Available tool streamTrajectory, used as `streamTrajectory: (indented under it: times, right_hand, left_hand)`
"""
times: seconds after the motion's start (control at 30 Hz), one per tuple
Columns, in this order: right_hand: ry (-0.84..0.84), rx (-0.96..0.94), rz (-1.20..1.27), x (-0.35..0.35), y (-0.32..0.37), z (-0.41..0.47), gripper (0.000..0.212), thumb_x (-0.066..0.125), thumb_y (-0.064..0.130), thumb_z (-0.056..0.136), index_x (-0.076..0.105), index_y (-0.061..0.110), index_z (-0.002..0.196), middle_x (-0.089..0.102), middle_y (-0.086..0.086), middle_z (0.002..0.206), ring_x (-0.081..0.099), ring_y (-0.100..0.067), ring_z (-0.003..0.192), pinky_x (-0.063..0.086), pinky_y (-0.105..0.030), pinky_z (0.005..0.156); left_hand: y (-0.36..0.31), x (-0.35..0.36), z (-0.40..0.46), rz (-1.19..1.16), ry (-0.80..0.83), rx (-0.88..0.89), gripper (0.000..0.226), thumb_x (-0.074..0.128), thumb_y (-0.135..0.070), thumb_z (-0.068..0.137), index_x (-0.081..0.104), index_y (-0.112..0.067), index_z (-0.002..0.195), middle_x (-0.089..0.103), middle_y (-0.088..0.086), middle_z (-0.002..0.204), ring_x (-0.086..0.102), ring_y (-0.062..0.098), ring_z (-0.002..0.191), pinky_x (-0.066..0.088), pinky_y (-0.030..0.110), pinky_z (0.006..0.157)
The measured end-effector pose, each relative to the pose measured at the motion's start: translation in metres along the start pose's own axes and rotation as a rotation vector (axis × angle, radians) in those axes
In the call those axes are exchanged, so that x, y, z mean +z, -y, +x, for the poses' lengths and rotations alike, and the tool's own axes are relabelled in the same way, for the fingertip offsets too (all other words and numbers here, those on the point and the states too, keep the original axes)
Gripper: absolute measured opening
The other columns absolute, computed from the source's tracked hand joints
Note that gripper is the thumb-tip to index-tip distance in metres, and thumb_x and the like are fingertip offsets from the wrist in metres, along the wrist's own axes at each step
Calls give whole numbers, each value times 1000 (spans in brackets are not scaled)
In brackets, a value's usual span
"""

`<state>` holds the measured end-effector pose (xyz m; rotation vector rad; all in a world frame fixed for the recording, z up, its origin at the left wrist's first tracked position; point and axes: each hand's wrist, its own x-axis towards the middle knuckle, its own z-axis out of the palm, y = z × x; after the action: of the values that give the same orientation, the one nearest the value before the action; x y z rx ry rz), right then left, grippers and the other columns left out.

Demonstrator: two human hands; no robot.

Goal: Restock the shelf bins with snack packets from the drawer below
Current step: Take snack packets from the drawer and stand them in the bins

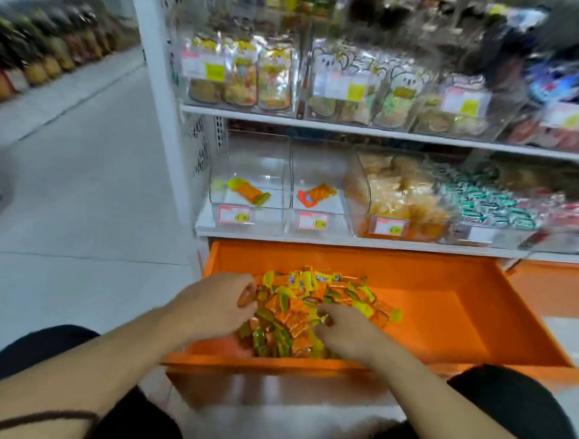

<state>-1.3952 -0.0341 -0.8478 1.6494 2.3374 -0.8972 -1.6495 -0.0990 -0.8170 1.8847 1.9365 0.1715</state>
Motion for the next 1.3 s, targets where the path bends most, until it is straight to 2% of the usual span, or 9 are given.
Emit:
streamTrajectory:
  times: [0.1,0.37,0.5,0.63,0.87,0.97,1.07,1.23,1.3]
  right_hand:
    - [-17,-23,-24,-2,-3,-12,40,60,32,98,59,20,136,68,-8,133,62,-28,123,46,-29,88]
    - [19,13,-60,21,-29,45,45,63,33,93,58,15,135,69,-13,126,62,-34,122,51,-37,94]
    - [103,50,-108,51,-55,103,74,70,26,90,38,21,157,59,-12,142,56,-32,133,51,-37,103]
    - [182,32,-179,83,-79,168,98,76,22,87,16,23,165,28,-12,167,36,-35,150,43,-41,116]
    - [166,-76,-388,126,-95,250,125,89,25,77,-1,27,164,4,5,172,13,-34,156,43,-53,114]
    - [124,-106,-440,134,-97,257,116,87,32,80,7,27,164,11,2,170,14,-34,154,44,-52,111]
    - [70,-168,-460,138,-99,259,88,80,27,85,30,24,157,33,0,161,35,-33,144,48,-50,105]
    - [15,-248,-438,129,-95,250,41,62,22,95,58,23,136,62,-1,131,54,-29,126,49,-44,99]
    - [-22,-270,-412,122,-93,246,27,61,21,93,65,23,120,67,-1,120,57,-28,119,49,-42,99]
  left_hand:
    - [-9,-3,-10,13,-10,6,21,57,-46,97,60,-33,112,62,-11,103,59,12,94,54,36,82]
    - [-3,67,45,5,115,-53,34,63,-38,97,58,-26,129,62,1,129,60,22,118,50,35,95]
    - [15,114,101,-34,182,-102,52,68,-31,94,50,-28,143,54,0,142,56,23,128,51,37,102]
    - [34,162,161,-10,303,-170,86,69,-20,96,17,-29,164,15,6,172,27,29,155,36,43,119]
    - [71,237,232,21,531,-165,117,77,-33,84,-11,-40,161,-23,-12,169,9,34,158,34,60,118]
    - [73,250,232,97,465,-134,108,71,-19,87,-4,-36,163,-13,-4,172,16,36,157,35,60,117]
    - [72,249,226,134,335,-83,92,66,-10,88,15,-31,163,14,3,172,26,34,154,34,53,120]
    - [69,229,220,134,211,-10,70,56,-1,90,40,-26,154,52,3,151,46,28,140,41,43,114]
    - [66,217,218,106,166,-27,58,51,-6,95,46,-28,148,62,5,138,57,28,126,49,40,103]
